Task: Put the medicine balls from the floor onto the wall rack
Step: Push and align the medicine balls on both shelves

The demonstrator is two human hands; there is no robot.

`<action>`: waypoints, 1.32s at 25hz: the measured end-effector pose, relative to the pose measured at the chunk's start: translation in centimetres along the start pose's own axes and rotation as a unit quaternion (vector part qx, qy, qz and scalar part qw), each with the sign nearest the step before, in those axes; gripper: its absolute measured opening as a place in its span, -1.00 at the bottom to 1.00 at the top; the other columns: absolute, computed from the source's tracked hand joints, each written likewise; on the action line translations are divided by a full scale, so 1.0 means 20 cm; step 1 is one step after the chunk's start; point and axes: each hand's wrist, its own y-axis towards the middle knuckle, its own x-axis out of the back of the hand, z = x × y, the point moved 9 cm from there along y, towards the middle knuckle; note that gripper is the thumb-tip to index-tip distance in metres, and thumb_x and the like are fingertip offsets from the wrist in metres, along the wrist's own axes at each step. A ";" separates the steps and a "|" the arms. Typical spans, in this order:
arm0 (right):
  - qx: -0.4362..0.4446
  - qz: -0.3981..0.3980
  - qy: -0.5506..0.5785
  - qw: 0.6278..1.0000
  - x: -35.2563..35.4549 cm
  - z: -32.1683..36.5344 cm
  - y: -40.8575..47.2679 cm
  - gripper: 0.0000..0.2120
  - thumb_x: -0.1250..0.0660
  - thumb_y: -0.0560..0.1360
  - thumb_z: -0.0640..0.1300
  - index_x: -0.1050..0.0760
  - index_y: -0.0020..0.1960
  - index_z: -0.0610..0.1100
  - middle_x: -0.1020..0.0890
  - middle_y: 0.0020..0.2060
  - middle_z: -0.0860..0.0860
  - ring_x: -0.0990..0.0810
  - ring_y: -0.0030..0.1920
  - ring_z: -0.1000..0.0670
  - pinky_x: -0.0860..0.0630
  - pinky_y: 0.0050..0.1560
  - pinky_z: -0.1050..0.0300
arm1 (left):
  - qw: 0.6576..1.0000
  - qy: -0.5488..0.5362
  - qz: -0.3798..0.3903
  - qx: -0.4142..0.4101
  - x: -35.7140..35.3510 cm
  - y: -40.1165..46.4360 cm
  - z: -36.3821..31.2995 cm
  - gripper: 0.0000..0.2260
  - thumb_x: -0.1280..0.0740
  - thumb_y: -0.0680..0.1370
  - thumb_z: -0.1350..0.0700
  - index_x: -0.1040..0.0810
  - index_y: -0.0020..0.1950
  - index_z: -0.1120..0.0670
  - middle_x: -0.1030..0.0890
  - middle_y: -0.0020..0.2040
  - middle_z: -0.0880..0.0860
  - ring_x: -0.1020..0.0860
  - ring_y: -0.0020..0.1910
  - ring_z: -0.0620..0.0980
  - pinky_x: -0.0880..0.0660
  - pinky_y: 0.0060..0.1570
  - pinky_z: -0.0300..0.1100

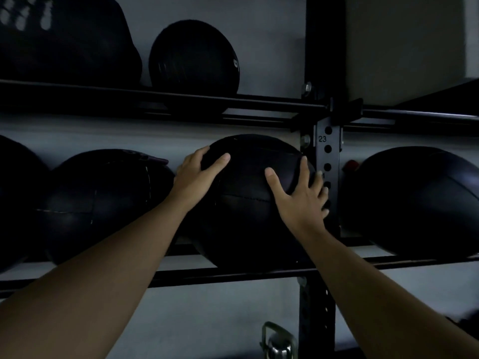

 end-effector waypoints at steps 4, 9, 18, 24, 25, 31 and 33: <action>0.012 -0.020 -0.019 1.000 -0.01 0.00 0.02 0.00 0.03 0.39 0.65 0.20 0.68 0.23 0.07 0.72 -0.13 0.14 0.69 -0.34 0.10 0.58 -0.53 | 1.000 -0.014 -0.004 0.004 -0.04 0.03 0.03 -0.18 -0.22 0.42 -0.53 -0.28 0.61 -0.20 -0.32 0.61 -0.02 -0.30 0.59 0.09 -0.25 0.57 0.21; 0.048 -0.008 -0.067 0.997 -0.01 0.08 0.19 0.03 0.10 0.39 0.66 0.12 0.70 0.13 -0.04 0.69 -0.21 0.03 0.67 -0.40 0.03 0.56 -0.54 | 0.995 -0.031 -0.086 0.044 -0.03 0.05 0.07 -0.20 -0.18 0.36 -0.57 -0.44 0.48 -0.16 -0.47 0.46 0.01 -0.41 0.50 0.15 -0.33 0.50 0.20; 0.112 0.112 -0.059 0.986 0.04 0.14 0.38 -0.11 -0.03 0.46 0.59 0.02 0.67 0.22 -0.06 0.69 -0.13 -0.01 0.67 -0.32 0.03 0.57 -0.45 | 0.982 0.056 -0.127 0.124 0.01 -0.04 0.06 -0.33 -0.19 0.42 -0.56 -0.41 0.30 -0.10 -0.44 0.39 0.05 -0.39 0.45 0.19 -0.31 0.46 0.21; 0.108 -0.054 -0.002 0.993 0.03 0.08 0.18 -0.26 0.01 0.56 0.47 -0.10 0.67 0.20 -0.12 0.71 -0.02 -0.02 0.70 -0.19 0.06 0.62 -0.36 | 0.999 -0.042 -0.009 -0.008 -0.03 0.09 0.04 -0.31 -0.28 0.48 -0.46 -0.40 0.54 -0.19 -0.43 0.50 -0.15 -0.41 0.47 -0.09 -0.32 0.38 -0.12; 0.112 -0.064 -0.005 0.992 0.02 0.09 0.19 -0.26 0.02 0.56 0.47 -0.12 0.66 0.19 -0.13 0.70 -0.03 -0.04 0.70 -0.18 0.05 0.62 -0.37 | 0.998 -0.051 -0.034 -0.013 -0.03 0.10 0.05 -0.31 -0.29 0.44 -0.49 -0.45 0.50 -0.20 -0.47 0.47 -0.15 -0.44 0.44 -0.11 -0.35 0.41 -0.10; 0.164 -0.037 -0.034 0.985 0.01 0.17 0.36 -0.34 0.03 0.59 0.41 -0.23 0.61 0.17 -0.29 0.62 -0.05 -0.18 0.64 -0.18 -0.06 0.59 -0.40 | 0.990 -0.075 -0.115 0.019 -0.04 0.10 0.11 -0.36 -0.25 0.39 -0.55 -0.59 0.28 -0.17 -0.59 0.27 -0.13 -0.57 0.29 -0.06 -0.47 0.35 0.02; 0.176 -0.010 -0.031 0.984 0.02 0.17 0.39 -0.36 0.02 0.59 0.41 -0.24 0.60 0.18 -0.30 0.61 -0.04 -0.19 0.63 -0.18 -0.07 0.59 -0.39 | 0.991 -0.065 -0.118 0.010 -0.04 0.08 0.12 -0.34 -0.23 0.42 -0.53 -0.59 0.31 -0.13 -0.60 0.29 -0.08 -0.56 0.33 -0.01 -0.45 0.41 0.10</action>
